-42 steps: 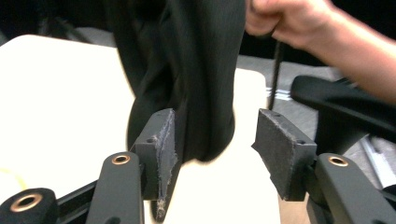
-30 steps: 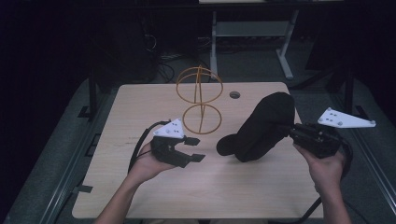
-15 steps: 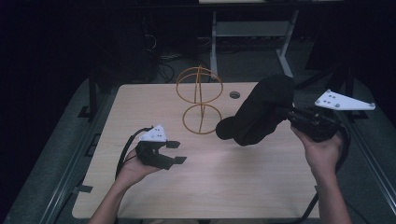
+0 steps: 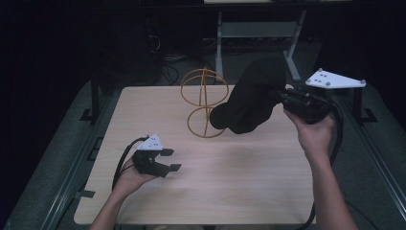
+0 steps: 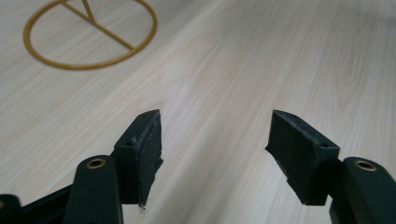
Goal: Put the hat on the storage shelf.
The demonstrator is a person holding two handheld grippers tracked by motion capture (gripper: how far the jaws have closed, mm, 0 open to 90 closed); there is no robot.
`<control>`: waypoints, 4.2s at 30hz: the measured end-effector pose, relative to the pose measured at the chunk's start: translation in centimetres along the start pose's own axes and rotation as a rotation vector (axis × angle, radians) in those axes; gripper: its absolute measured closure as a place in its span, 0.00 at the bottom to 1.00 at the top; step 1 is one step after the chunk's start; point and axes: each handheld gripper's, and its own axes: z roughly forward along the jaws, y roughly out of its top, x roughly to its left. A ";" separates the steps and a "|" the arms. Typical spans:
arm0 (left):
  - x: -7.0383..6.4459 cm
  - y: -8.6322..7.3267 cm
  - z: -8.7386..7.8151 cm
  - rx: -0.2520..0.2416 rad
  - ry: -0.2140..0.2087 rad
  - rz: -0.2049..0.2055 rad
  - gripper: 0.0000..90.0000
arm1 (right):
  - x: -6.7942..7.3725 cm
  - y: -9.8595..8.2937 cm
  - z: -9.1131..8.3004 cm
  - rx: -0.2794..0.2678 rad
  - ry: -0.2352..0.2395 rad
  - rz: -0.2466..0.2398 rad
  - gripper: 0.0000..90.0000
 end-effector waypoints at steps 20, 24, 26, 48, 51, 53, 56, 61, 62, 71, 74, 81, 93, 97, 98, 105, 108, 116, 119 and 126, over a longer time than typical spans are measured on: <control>0.4 -0.6 0.0 -0.008 0.017 0.002 0.37 | 0.1 5.2 6.4 0.044 0.032 -0.049 0.92; 0.8 -0.8 -0.2 -0.020 0.021 -0.017 0.37 | 0.2 6.1 8.3 0.059 0.046 -0.058 0.92; 1.0 -0.8 -0.4 -0.027 0.023 -0.018 0.37 | 0.2 6.4 9.1 0.065 0.052 -0.058 0.92; 1.5 -1.1 -1.1 -0.063 0.018 -0.051 0.37 | -0.5 7.5 17.8 0.122 0.094 -0.021 0.92; 1.7 -1.2 -1.4 -0.092 0.010 -0.069 0.37 | -0.6 7.6 18.9 0.133 0.106 -0.018 0.92; 1.7 -1.2 -1.6 -0.107 0.009 -0.078 0.37 | -0.5 7.6 19.4 0.144 0.101 -0.024 0.92; 1.8 -1.3 -1.7 -0.111 0.007 -0.084 0.37 | -0.5 7.7 20.4 0.153 0.101 -0.027 0.92; 2.0 -1.5 -1.9 -0.116 0.006 -0.091 0.37 | -0.7 7.9 21.7 0.180 0.106 -0.020 0.92; 2.0 -1.5 -1.9 -0.122 0.006 -0.098 0.37 | -0.7 8.0 22.0 0.190 0.107 -0.017 0.92; 2.3 -1.6 -2.2 -0.133 0.003 -0.104 0.37 | -0.2 7.2 24.8 0.249 0.079 -0.040 0.87; 2.4 -1.7 -2.2 -0.135 0.000 -0.108 0.37 | 0.2 7.0 25.3 0.249 0.069 -0.057 0.85; 2.4 -1.6 -2.0 -0.131 -0.007 -0.111 0.37 | 0.9 6.6 26.3 0.264 0.066 -0.104 0.77; 2.3 -1.6 -1.8 -0.116 -0.016 -0.106 0.37 | 2.1 6.0 27.0 0.294 0.058 -0.179 0.52; 2.3 -1.7 -1.7 -0.118 -0.016 -0.114 0.36 | 1.8 5.8 26.5 0.280 0.064 -0.160 0.49; 2.3 -1.7 -1.7 -0.115 -0.017 -0.114 0.36 | 1.8 5.8 26.5 0.281 0.070 -0.156 0.49; 2.5 -1.8 -1.8 -0.114 -0.013 -0.110 0.36 | 1.8 5.8 26.2 0.276 0.080 -0.150 0.46; 2.5 -1.8 -1.8 -0.113 -0.010 -0.111 0.36 | 1.7 5.9 26.0 0.274 0.086 -0.146 0.44; 2.6 -1.9 -1.9 -0.114 0.001 -0.114 0.36 | 1.2 5.7 25.0 0.265 0.110 -0.118 0.41; 2.7 -2.0 -1.9 -0.104 0.011 -0.112 0.35 | 1.1 5.6 24.5 0.250 0.114 -0.097 0.40; 2.7 -2.1 -2.0 -0.102 0.020 -0.113 0.35 | 0.8 5.3 23.4 0.245 0.113 -0.098 0.39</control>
